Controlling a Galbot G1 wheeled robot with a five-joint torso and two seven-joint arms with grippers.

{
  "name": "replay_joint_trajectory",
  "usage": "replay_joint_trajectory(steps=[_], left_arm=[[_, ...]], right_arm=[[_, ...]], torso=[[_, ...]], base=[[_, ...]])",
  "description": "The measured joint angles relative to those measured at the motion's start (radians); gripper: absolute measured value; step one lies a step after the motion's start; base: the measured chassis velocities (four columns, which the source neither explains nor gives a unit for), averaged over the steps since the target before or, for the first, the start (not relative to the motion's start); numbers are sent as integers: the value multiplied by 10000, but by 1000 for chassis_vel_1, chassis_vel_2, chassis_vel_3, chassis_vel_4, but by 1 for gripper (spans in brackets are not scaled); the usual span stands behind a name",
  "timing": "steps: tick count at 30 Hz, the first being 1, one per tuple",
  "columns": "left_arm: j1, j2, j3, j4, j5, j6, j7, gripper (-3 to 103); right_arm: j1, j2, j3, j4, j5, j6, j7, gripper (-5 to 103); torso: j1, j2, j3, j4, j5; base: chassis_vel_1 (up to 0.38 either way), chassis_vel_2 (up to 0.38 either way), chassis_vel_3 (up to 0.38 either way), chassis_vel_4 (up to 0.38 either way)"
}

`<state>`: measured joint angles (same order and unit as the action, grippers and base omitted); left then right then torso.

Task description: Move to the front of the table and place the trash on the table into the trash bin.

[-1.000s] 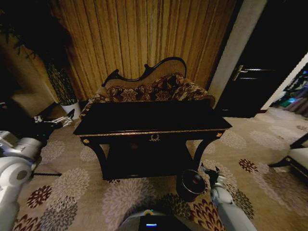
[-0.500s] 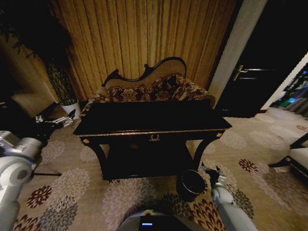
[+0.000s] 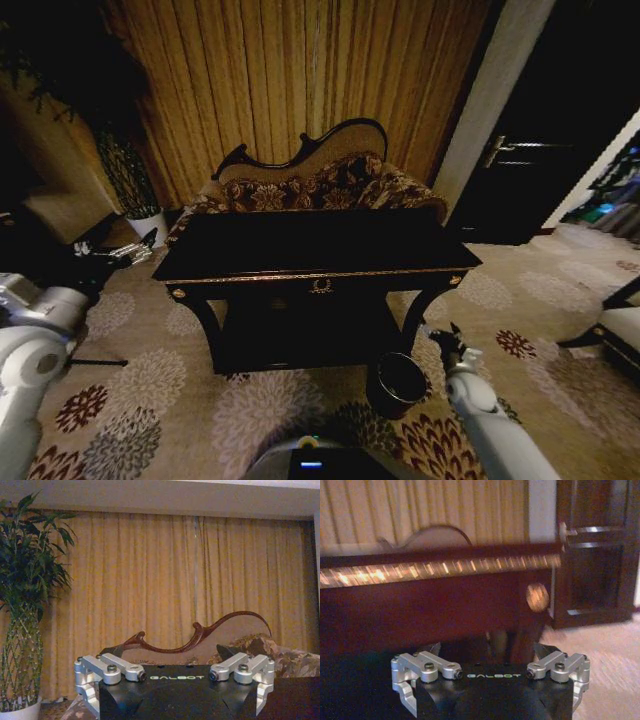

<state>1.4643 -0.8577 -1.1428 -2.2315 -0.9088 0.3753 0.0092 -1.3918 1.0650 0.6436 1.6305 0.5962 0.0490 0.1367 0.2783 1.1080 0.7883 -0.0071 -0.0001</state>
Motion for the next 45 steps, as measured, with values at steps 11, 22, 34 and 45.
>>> replay_joint_trajectory(steps=[11, 22, 34, 45], left_arm=[[-35, -70, -80, 85, -7, -2, 3, 100], [600, -859, -814, -152, 64, 86, 46, 100], [1136, -1903, -1114, -327, 613, 244, 168, 100], [1242, -1852, -1196, -562, 600, 305, 178, 100]], right_arm=[[-1001, -787, 344, 3960, 932, -748, 219, 100], [-990, -2202, 374, 6391, 2114, -2083, 1547, 100], [-1531, -2511, 718, 7984, 2838, -2721, 2048, 100], [-2010, -2377, 996, 8218, 2665, -2721, 2059, 100]], torso=[[0, 0, 0, -1, 0], [0, 0, 0, 2, 1], [0, 0, 0, -2, 1], [0, 0, 0, 0, 1]], base=[[0, 0, 0, 0], [0, 0, 0, 0], [0, 0, 0, 0], [0, 0, 0, 0]])
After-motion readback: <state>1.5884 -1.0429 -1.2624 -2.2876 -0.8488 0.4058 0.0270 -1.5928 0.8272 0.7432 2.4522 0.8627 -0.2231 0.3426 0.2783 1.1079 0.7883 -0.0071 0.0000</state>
